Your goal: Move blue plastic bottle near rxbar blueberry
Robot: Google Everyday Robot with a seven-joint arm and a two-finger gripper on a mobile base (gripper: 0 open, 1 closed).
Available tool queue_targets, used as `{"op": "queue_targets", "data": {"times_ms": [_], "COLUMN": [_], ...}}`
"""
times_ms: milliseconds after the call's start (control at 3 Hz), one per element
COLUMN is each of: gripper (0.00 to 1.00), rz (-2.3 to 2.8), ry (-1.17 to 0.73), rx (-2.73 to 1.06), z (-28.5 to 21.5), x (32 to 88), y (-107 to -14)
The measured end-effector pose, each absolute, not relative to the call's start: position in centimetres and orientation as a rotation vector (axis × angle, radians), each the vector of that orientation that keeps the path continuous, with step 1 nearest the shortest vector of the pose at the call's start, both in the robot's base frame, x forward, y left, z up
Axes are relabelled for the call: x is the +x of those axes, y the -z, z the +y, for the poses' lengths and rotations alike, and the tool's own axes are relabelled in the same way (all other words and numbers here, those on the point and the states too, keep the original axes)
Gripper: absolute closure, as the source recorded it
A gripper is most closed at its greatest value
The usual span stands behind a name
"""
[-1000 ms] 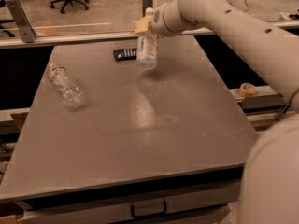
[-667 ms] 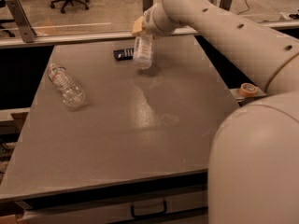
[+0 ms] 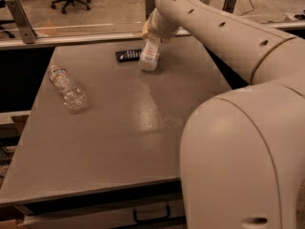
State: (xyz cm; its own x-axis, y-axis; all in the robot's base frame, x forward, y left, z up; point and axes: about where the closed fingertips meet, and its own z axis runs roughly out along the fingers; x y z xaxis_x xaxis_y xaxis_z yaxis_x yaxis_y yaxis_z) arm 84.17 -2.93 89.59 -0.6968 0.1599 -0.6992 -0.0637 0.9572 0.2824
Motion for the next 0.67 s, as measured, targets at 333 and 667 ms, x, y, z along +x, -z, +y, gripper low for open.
{"op": "queue_targets", "data": {"times_ms": [333,667], "gripper": [0.58,0.35], "rz": [2.356,2.384], "ry": [-0.326,-0.307], "rx": [0.113,0.14], "z": [-3.67,-4.24], "x": [84.31,84.25], "y": [-88.24,-87.25]}}
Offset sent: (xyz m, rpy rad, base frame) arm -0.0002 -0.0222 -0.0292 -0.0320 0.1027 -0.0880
